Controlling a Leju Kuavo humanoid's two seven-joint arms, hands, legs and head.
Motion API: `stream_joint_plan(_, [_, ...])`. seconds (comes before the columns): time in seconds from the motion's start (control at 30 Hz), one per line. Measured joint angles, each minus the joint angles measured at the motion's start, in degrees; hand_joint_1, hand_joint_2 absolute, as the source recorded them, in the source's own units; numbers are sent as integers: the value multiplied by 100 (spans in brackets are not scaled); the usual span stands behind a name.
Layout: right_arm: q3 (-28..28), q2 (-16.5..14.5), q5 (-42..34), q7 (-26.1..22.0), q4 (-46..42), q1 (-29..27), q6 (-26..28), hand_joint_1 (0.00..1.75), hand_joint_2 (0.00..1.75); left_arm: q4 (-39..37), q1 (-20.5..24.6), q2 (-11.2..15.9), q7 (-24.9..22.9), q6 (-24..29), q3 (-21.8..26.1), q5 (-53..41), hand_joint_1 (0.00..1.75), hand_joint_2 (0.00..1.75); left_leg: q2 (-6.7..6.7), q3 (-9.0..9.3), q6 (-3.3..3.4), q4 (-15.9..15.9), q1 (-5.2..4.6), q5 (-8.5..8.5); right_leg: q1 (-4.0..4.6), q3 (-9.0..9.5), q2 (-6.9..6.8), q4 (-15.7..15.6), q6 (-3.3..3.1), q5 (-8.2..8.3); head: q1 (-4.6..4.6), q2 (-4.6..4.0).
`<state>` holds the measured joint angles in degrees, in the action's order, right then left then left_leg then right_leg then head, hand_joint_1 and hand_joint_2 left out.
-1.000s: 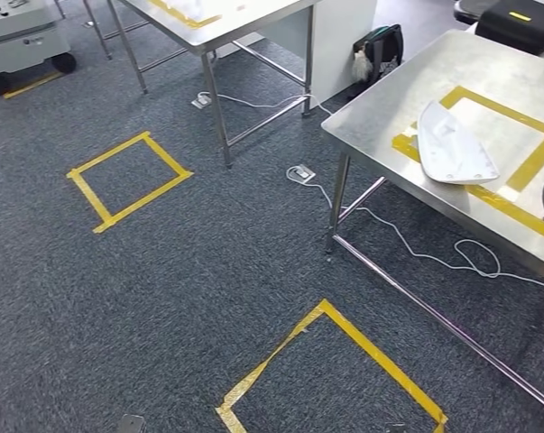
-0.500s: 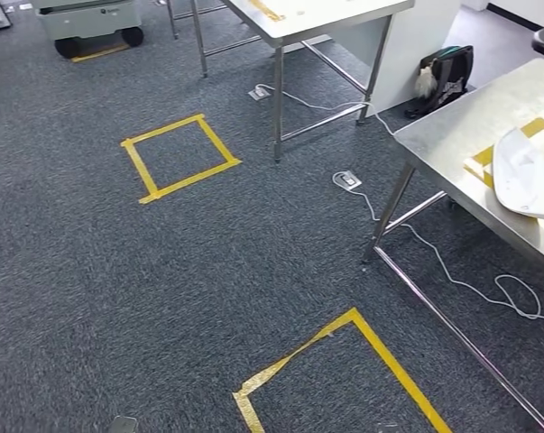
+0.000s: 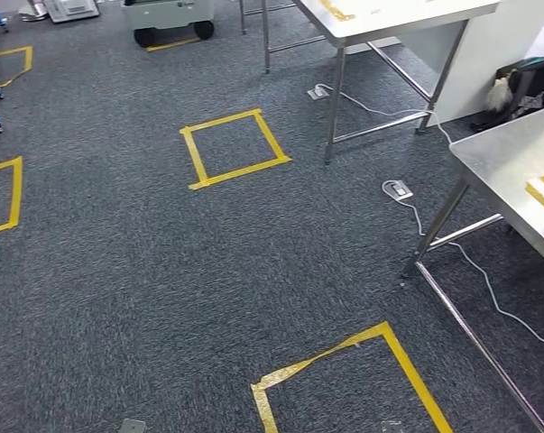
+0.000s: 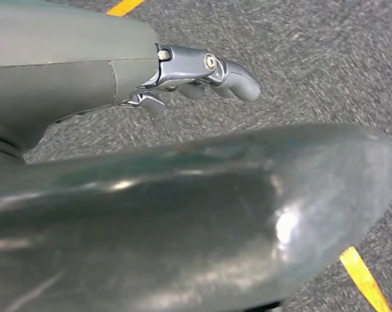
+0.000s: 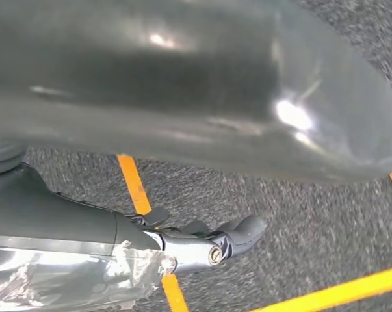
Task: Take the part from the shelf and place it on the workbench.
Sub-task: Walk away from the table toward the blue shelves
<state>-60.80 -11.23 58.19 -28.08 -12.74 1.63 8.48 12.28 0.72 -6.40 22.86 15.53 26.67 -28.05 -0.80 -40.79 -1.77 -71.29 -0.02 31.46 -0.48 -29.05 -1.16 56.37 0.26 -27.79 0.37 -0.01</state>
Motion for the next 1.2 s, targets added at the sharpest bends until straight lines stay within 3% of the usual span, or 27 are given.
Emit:
stream_joint_plan(0.03, [-2,0,-1,-4,0,2,-2,0,0,0,-2,-7,6,10,-1,-10,0,0,17,-54,-17,-129,19,-1,-2,-3,-91,0,3,-4,-1,0])
stream_joint_plan(0.07, [-3,0,-1,-8,0,7,-4,0,0,0,-9,-10,11,19,-1,-18,0,0,42,14,-29,-24,37,-111,-5,0,-173,0,12,-10,-2,-1])
stream_joint_plan(0.1, [-3,0,-1,-14,0,14,-8,0,0,0,-14,-11,17,26,-1,-21,0,0,99,195,-38,290,49,-294,-9,11,-245,0,26,-19,-2,-1])
stream_joint_plan(0.17, [-3,0,-1,-27,0,21,-13,0,0,0,-1,-18,33,36,-1,-25,0,0,393,650,-36,1092,42,-606,8,25,-369,13,81,-57,-15,-1])
stream_joint_plan(0.23, [-5,0,-1,-37,0,24,-12,0,0,0,24,-31,53,40,-2,-28,0,0,569,855,22,1487,12,-673,44,49,-491,22,149,-99,-5,0])
stream_joint_plan(0.3, [-7,-1,1,-42,0,34,-12,0,0,-1,20,-34,65,47,-3,-30,0,0,450,839,116,1516,-10,-661,41,98,-605,13,214,-127,14,-1])
stream_joint_plan(0.33, [-7,-1,1,-43,0,39,-13,0,0,-2,6,-32,68,55,-3,-30,0,0,383,832,155,1521,-11,-668,24,101,-558,41,245,-165,20,0])
stream_joint_plan(0.4, [-8,-2,2,-47,0,38,-13,0,0,-2,-2,-29,72,71,-2,-33,0,0,247,826,237,1532,-1,-692,-4,-60,-256,408,283,-406,38,1])
stream_joint_plan(0.47, [-16,-2,2,-49,0,20,-13,0,0,-2,12,-37,78,93,-2,-39,0,0,91,816,284,1531,-10,-699,-4,-447,36,1220,276,-786,61,-1])
stream_joint_plan(0.5, [-25,-2,2,-49,0,10,-13,0,0,-2,19,-43,81,108,-2,-43,0,0,1,814,293,1530,-19,-700,3,-643,84,1588,267,-904,65,-1])
stream_joint_plan(0.53, [-34,-2,3,-49,0,3,-13,0,0,-2,19,-47,83,122,-2,-45,0,0,-88,815,296,1528,-28,-702,10,-769,104,1781,253,-913,69,-1])
stream_joint_plan(0.57, [-44,-2,5,-50,0,1,-13,0,0,-2,14,-50,84,133,-2,-47,0,0,-178,820,296,1527,-34,-703,14,-784,121,1728,236,-794,69,0])
stream_joint_plan(0.6, [-50,-2,8,-52,0,1,-13,0,0,-2,10,-51,86,139,-1,-47,0,0,-268,828,296,1524,-36,-704,16,-685,159,1445,217,-578,70,0])
stream_joint_plan(0.67, [-66,-1,11,-57,0,5,-10,0,0,-2,10,-56,93,139,-1,-48,0,0,-433,830,279,1505,-42,-703,-3,-348,409,626,179,-159,69,-1])
stream_joint_plan(0.73, [-81,-1,14,-61,0,14,-7,0,0,-2,19,-61,102,137,-1,-48,0,0,-561,793,232,1483,-42,-715,-17,-158,606,193,154,-33,64,-1])
stream_joint_plan(0.8, [-87,-3,15,-64,0,24,-5,0,0,-3,4,-60,107,136,-1,-47,0,0,-676,742,162,1485,-20,-751,-4,-132,542,157,114,-30,60,-1])
stream_joint_plan(0.83, [-88,-6,15,-64,0,26,-4,0,0,-3,-10,-60,109,137,-1,-47,0,0,-635,719,131,1470,-16,-743,-1,-117,475,143,82,-11,60,-1])
stream_joint_plan(0.9, [-89,-11,16,-69,0,24,-3,0,0,-4,-22,-59,112,137,-1,-47,0,0,-367,579,76,1201,-28,-556,-8,-107,325,102,19,24,29,-2])
stream_joint_plan(0.97, [-91,-13,16,-73,0,11,-2,0,0,-4,-3,-62,115,137,-1,-47,0,0,-76,243,27,495,-27,-180,1,-106,150,90,-14,25,2,-1])
stream_joint_plan(1.03, [-94,-13,15,-73,0,2,-2,0,0,-4,4,-68,116,136,-1,-47,0,0,1,-45,-11,-110,1,24,8,-108,-40,90,-25,14,2,-1])
stream_joint_plan(1.07, [-95,-13,15,-73,0,4,-2,0,0,-4,-2,-71,116,136,-1,-47,0,0,18,-51,-24,-136,17,-28,8,-107,-124,90,-25,8,1,-1])
stream_joint_plan(1.13, [-95,-13,15,-73,0,15,-2,0,0,-4,-12,-73,121,133,-1,-47,0,0,133,268,-38,433,38,-370,3,-87,-264,91,0,-9,0,-2])
stream_joint_plan(1.2, [-95,-13,14,-80,-1,17,-2,0,0,-4,8,-88,140,110,-1,-48,0,0,440,676,-26,1176,18,-616,34,-72,-383,101,57,-51,-10,-1])
